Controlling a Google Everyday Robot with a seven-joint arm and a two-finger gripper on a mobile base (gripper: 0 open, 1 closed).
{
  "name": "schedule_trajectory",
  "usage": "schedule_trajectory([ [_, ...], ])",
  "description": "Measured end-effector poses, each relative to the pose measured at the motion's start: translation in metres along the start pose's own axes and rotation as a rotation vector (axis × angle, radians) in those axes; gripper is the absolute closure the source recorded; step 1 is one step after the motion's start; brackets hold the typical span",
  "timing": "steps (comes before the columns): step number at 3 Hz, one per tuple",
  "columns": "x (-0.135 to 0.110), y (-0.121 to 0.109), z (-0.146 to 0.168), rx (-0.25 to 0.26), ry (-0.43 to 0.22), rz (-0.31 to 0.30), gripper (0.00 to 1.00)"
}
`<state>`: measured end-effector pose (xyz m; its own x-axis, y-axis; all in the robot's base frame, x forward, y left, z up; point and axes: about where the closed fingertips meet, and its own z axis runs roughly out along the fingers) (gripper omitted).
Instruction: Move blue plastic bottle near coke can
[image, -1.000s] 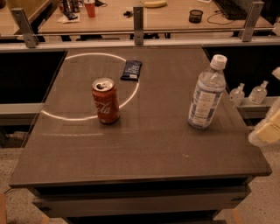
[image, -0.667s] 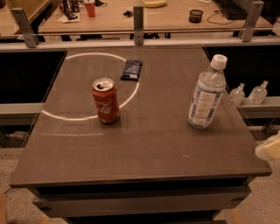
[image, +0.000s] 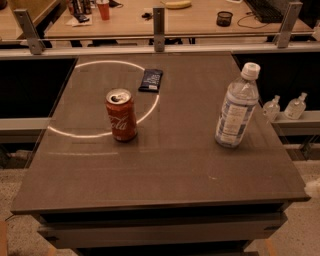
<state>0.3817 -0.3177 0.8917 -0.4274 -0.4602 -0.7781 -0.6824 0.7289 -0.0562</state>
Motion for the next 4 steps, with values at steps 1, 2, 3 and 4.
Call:
schedule_trajectory([
  [1, -0.001, -0.019, 0.001, -0.041, -0.159, -0.039, 0.0],
  [2, -0.001, -0.019, 0.001, -0.041, -0.158, -0.038, 0.0],
  [3, -0.03, -0.023, 0.009, -0.113, -0.255, -0.088, 0.0],
  [4, -0.07, -0.03, 0.022, -0.232, -0.382, -0.157, 0.0],
])
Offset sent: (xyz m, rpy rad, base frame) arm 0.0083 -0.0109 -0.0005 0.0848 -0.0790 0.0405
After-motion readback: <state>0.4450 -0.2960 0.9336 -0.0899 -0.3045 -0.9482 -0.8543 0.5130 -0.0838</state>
